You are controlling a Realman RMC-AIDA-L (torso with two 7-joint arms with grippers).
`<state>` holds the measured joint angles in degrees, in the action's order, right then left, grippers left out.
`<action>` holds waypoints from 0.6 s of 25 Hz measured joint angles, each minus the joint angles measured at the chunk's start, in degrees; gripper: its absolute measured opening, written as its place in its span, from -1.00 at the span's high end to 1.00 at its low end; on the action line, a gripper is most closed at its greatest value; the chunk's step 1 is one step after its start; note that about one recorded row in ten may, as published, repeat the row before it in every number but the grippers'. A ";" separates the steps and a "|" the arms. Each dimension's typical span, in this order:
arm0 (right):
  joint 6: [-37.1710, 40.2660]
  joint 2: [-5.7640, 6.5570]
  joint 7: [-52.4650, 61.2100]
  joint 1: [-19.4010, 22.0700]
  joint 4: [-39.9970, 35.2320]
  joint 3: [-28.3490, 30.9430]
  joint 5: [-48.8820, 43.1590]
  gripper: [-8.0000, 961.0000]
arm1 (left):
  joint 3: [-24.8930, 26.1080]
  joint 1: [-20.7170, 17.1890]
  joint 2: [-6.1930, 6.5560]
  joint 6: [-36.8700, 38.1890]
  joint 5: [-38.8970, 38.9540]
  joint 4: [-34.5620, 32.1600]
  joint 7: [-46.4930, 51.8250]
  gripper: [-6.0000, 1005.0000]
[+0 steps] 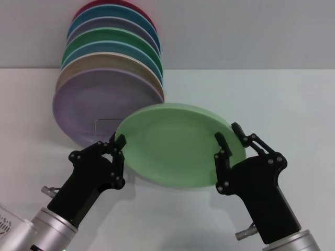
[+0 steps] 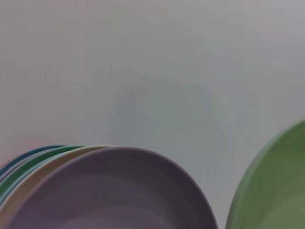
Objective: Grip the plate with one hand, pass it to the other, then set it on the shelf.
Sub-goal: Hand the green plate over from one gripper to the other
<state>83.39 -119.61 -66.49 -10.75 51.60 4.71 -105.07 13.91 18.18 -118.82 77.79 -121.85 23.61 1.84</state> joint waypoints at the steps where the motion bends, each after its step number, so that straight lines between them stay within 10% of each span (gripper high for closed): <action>1: 0.00 0.03 0.00 0.04 0.00 -0.02 0.00 0.86 | 0.00 0.00 0.00 0.00 0.00 0.00 0.00 0.91; 15: 6.52 0.46 -0.06 1.39 1.45 -3.83 -0.53 0.35 | 1.89 -2.26 0.26 3.88 -0.14 0.18 0.56 0.92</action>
<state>89.91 -119.16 -66.55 -9.36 53.04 0.88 -105.60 15.80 15.92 -118.56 81.68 -121.99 23.79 2.40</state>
